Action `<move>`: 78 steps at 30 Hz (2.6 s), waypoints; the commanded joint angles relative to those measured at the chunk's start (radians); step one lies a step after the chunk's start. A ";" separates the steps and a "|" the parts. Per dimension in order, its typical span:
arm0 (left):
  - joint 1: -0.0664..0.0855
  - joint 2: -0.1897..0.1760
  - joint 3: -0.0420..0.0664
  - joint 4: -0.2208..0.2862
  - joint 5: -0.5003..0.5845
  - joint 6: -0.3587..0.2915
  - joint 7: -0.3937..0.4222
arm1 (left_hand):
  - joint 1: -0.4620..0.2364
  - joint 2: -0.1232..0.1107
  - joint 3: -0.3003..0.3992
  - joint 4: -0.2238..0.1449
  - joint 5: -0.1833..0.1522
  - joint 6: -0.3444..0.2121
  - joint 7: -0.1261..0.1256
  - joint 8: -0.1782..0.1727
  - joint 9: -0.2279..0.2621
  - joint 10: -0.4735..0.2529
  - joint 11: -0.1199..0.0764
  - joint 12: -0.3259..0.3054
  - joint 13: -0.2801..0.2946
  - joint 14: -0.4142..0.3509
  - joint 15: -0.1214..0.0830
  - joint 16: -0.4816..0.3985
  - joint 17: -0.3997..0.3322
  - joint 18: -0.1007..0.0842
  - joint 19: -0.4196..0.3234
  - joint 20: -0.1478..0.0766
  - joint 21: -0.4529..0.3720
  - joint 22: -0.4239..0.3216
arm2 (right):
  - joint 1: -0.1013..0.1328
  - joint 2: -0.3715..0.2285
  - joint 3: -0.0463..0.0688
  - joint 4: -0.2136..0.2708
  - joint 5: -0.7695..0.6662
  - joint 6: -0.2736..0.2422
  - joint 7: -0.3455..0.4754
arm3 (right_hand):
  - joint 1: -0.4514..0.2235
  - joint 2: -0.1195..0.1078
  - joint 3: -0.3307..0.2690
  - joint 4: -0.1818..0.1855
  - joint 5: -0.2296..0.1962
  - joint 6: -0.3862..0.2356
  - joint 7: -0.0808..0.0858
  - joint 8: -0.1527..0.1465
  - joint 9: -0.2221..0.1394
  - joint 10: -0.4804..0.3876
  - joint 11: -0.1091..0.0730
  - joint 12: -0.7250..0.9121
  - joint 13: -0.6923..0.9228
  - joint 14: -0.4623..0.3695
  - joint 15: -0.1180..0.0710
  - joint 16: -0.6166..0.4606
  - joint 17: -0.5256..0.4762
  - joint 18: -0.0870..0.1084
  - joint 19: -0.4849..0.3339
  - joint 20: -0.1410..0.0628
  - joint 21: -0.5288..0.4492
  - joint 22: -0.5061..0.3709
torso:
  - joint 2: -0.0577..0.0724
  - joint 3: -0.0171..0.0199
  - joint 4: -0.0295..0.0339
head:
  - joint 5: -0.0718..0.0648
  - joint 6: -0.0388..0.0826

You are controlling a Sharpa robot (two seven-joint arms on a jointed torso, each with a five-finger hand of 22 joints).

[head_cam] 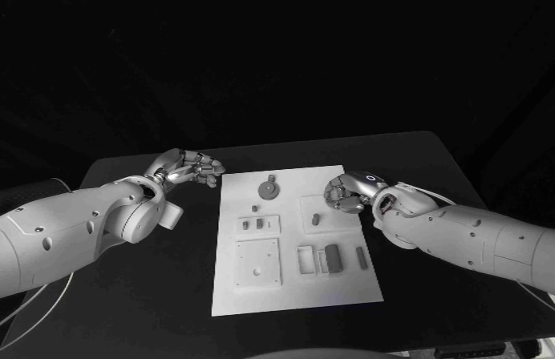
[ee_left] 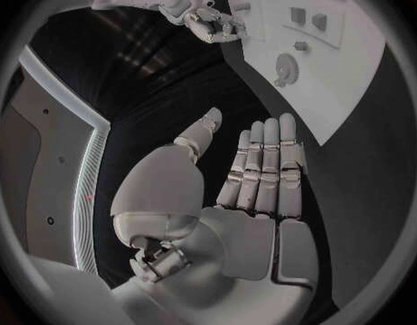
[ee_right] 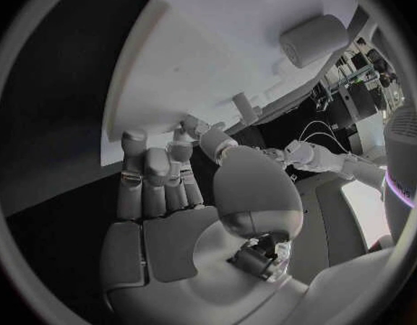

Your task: Assemble the parts on the task board

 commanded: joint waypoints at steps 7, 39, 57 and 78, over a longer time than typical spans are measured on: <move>0.001 0.000 0.001 0.002 -0.003 0.001 0.011 | 0.003 0.008 -0.003 -0.001 -0.005 -0.004 0.002 -0.003 -0.001 0.006 0.003 -0.006 -0.001 0.007 0.002 -0.007 0.002 0.011 0.006 0.000 -0.004 -0.002 | -0.009 0.003 -0.006 -0.002 -0.015 0.045 -0.010 | -0.006 -0.019 0.000 0.004 -0.010 0.037 0.031 0.002 0.001 0.004 -0.008 -0.006 0.000 -0.001 -0.010 -0.001 0.001 0.041 -0.003 -0.004 0.004 0.017 | 0.000 0.0001 -0.0001 | 0.000 0.000; 0.001 -0.004 0.001 -0.003 -0.003 -0.002 0.008 | 0.005 0.009 -0.003 -0.001 -0.005 -0.004 0.002 -0.004 -0.001 0.007 0.003 -0.006 -0.002 0.007 0.001 -0.008 0.003 0.011 0.007 0.000 -0.005 -0.002 | -0.009 -0.003 -0.005 0.005 -0.012 0.008 -0.004 | -0.050 0.041 0.022 0.006 -0.011 0.072 0.017 0.015 0.009 0.023 -0.021 -0.012 0.002 0.013 -0.018 0.002 0.001 0.041 0.009 -0.006 0.007 0.015 | 0.000 0.0002 0.0000 | 0.001 0.002; 0.001 -0.005 0.001 -0.011 -0.003 0.002 0.006 | 0.007 0.008 -0.003 -0.001 -0.005 -0.005 0.002 -0.005 -0.002 0.007 0.003 -0.007 -0.002 0.007 0.001 -0.009 0.004 0.010 0.007 0.000 -0.005 -0.002 | -0.009 -0.014 -0.004 0.023 0.014 -0.016 0.006 | -0.051 0.044 0.026 0.005 -0.010 0.075 0.016 0.015 0.009 0.026 -0.022 -0.013 0.002 0.016 -0.019 0.002 0.001 0.041 0.011 -0.008 0.008 0.015 | 0.000 0.0005 0.0000 | 0.001 0.003; 0.001 -0.006 0.001 -0.014 -0.003 0.004 0.003 | 0.008 0.007 -0.004 -0.001 -0.004 -0.006 0.003 -0.006 -0.002 0.007 0.004 -0.008 -0.002 0.007 0.002 -0.010 0.005 0.010 0.007 0.000 -0.006 -0.002 | -0.008 -0.030 0.008 0.040 0.066 -0.002 -0.002 | -0.054 0.045 0.029 0.006 -0.010 0.077 0.015 0.015 0.009 0.029 -0.023 -0.014 0.002 0.019 -0.020 0.002 0.001 0.041 0.013 -0.009 0.009 0.015 | 0.000 0.0000 0.0000 | -0.002 0.005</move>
